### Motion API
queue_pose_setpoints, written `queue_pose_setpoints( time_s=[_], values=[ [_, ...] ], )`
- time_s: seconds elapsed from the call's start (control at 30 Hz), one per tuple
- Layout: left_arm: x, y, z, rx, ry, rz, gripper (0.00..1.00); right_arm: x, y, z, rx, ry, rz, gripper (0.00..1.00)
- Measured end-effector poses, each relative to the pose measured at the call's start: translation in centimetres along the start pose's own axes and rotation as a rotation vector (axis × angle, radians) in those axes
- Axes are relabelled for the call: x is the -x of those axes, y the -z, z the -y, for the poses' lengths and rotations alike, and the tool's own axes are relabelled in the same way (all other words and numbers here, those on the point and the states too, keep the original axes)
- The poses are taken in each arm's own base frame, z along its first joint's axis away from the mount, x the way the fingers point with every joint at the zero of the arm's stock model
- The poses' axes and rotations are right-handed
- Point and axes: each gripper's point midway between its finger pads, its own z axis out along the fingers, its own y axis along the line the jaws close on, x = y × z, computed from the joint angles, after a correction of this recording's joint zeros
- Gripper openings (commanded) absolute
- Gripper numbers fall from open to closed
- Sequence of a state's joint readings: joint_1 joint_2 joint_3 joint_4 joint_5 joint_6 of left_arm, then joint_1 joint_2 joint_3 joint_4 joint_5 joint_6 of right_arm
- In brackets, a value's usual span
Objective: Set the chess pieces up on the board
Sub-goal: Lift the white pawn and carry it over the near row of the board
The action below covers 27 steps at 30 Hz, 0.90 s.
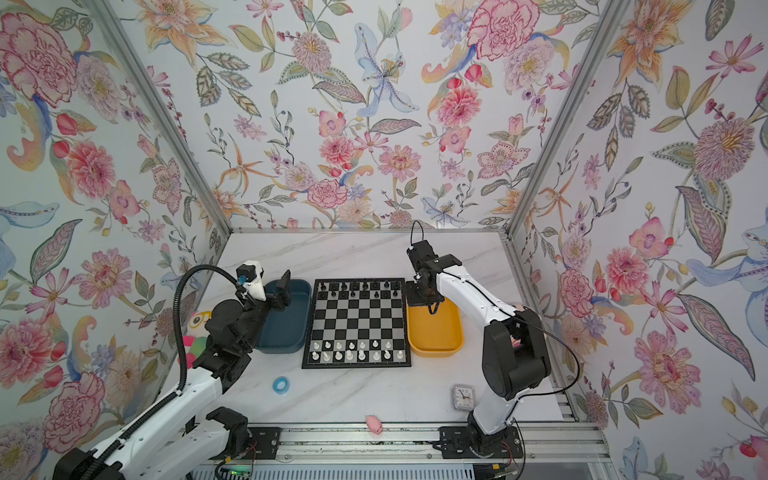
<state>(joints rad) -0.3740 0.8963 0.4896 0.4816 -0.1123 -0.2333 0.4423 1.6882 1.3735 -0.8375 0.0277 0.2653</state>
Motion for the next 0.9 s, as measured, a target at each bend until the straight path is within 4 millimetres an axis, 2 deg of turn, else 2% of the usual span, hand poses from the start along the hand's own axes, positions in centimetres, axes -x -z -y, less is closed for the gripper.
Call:
queue_pose_setpoints(
  time_s=[0.27,0.53,0.9],
  values=[
    [-0.7,0.1,-0.1,0.005,0.006,-0.053,0.76,-1.3,2.5,-2.3,0.029,0.061,0.012,0.0],
    [-1.3,0.4,-0.3,0.013,0.003,-0.081,0.76,-3.5,2.7,-4.6,0.051,0.113,-0.035,0.0],
    [-1.4,0.4,-0.3,0.013,0.01,-0.084,0.76,-6.9,2.0,-6.8,0.084,0.142,-0.112,0.0]
  ],
)
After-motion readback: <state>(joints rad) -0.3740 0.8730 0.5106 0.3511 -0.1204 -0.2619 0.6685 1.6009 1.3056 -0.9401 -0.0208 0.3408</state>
